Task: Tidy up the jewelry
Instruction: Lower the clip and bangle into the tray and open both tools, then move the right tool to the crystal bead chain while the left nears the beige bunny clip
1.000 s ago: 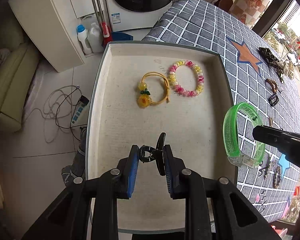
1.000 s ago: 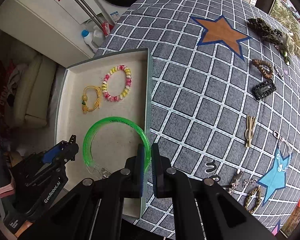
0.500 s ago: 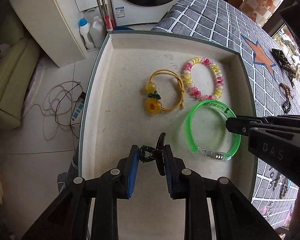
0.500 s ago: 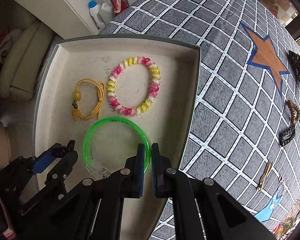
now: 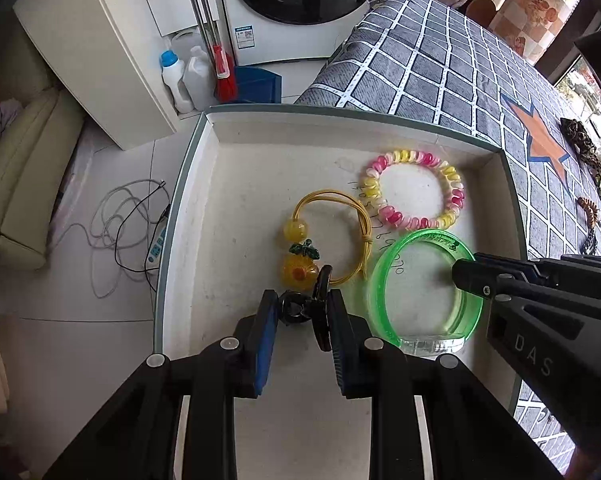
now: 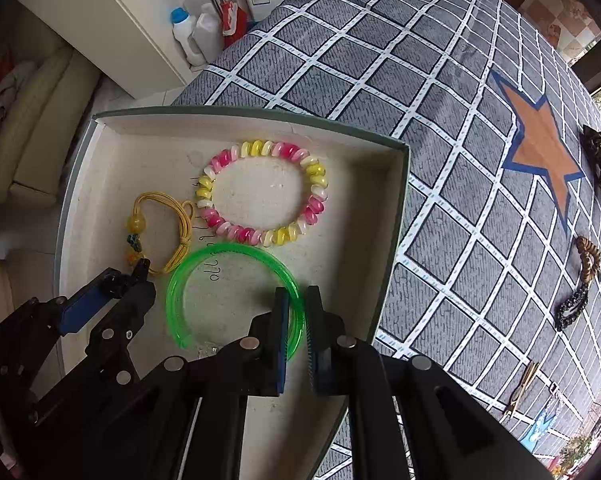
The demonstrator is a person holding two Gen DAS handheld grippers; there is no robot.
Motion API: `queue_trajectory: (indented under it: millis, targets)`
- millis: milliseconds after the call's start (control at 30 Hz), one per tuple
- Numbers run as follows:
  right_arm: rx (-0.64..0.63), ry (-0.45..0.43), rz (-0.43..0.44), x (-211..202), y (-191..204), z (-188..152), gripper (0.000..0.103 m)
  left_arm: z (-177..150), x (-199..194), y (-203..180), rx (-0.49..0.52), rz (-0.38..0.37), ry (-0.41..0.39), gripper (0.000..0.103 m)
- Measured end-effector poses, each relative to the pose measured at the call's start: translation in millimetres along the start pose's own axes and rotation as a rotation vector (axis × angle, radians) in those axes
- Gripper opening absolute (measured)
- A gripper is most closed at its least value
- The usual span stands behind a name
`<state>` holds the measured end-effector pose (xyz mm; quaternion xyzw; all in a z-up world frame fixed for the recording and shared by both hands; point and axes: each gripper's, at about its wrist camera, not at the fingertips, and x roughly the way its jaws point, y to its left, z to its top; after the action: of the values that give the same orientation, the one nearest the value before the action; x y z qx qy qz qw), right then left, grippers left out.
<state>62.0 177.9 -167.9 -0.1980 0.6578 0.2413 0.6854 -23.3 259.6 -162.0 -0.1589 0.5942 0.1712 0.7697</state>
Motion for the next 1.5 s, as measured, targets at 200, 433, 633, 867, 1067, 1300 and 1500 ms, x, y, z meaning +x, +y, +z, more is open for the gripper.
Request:
queue_trajectory:
  millis: [200, 433, 633, 867, 1067, 1300, 1500]
  targets:
    - [0.011, -0.006, 0.03, -3, -5, -1, 0.023, -3, -1, -1, 0.009, 0.006, 0.011, 0.032]
    - [0.035, -0.065, 0.073, -28, -11, 0, 0.041, -6, -10, -1, 0.014, 0.016, 0.007, 0.032]
    - [0.095, -0.129, 0.104, -59, -24, -8, 0.05, -7, -17, -6, 0.038, 0.034, 0.007, 0.033]
    - [0.152, -0.132, 0.111, -75, -46, -45, 0.052, -10, -24, -13, 0.057, 0.058, -0.02, 0.1]
    - [0.237, -0.116, 0.109, -78, -75, -80, 0.052, -11, -31, -24, 0.105, 0.065, -0.021, 0.1]
    - [0.346, -0.103, 0.107, -78, -110, -115, 0.081, -17, -45, -37, 0.152, 0.078, -0.052, 0.103]
    - [0.462, -0.108, 0.093, -81, -147, -153, 0.087, -24, -58, -59, 0.204, 0.048, -0.032, 0.103]
